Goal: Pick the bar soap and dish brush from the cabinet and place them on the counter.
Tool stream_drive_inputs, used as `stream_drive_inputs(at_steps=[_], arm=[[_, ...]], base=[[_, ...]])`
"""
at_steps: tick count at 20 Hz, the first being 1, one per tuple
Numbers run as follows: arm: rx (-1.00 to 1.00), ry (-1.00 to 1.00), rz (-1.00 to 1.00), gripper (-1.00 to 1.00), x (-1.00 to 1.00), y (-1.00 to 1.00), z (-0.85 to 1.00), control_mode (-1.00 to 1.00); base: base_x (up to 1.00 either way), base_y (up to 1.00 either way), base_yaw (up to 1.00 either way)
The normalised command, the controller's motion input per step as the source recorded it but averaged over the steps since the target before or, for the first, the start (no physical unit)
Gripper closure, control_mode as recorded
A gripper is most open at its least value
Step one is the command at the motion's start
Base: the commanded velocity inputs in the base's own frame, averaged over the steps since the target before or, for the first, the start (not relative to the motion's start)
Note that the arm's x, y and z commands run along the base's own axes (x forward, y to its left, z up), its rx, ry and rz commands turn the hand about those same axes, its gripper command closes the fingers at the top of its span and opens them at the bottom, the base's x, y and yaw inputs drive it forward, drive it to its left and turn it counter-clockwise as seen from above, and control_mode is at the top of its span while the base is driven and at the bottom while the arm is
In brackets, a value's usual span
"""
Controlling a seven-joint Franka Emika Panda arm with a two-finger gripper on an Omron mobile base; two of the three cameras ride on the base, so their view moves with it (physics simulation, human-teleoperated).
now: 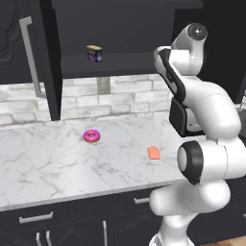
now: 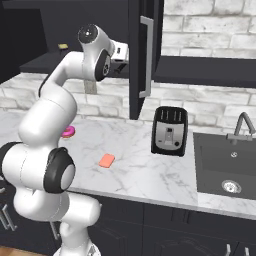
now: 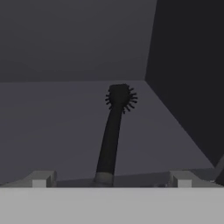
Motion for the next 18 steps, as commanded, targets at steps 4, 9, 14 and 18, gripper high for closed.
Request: stream_drive_inputs(at_steps=[4,9,14,18], arm=[[0.00,0.00,0.00,-1.00,0.15,0.00,-0.08,-1.00],[0.00,0.02,0.00,-1.00,0.18,0.00,-0.08,-1.00],[0.00,0.04,0.00,-1.00,0.25,0.00,-0.01,-1.00],[0.00,0.05,0.00,-1.00,0.30,0.00,0.00,-1.00]], base=[[0.00,0.00,0.00],[0.00,0.00,0.00],[0.00,0.00,0.00],[0.00,0.00,0.00]])
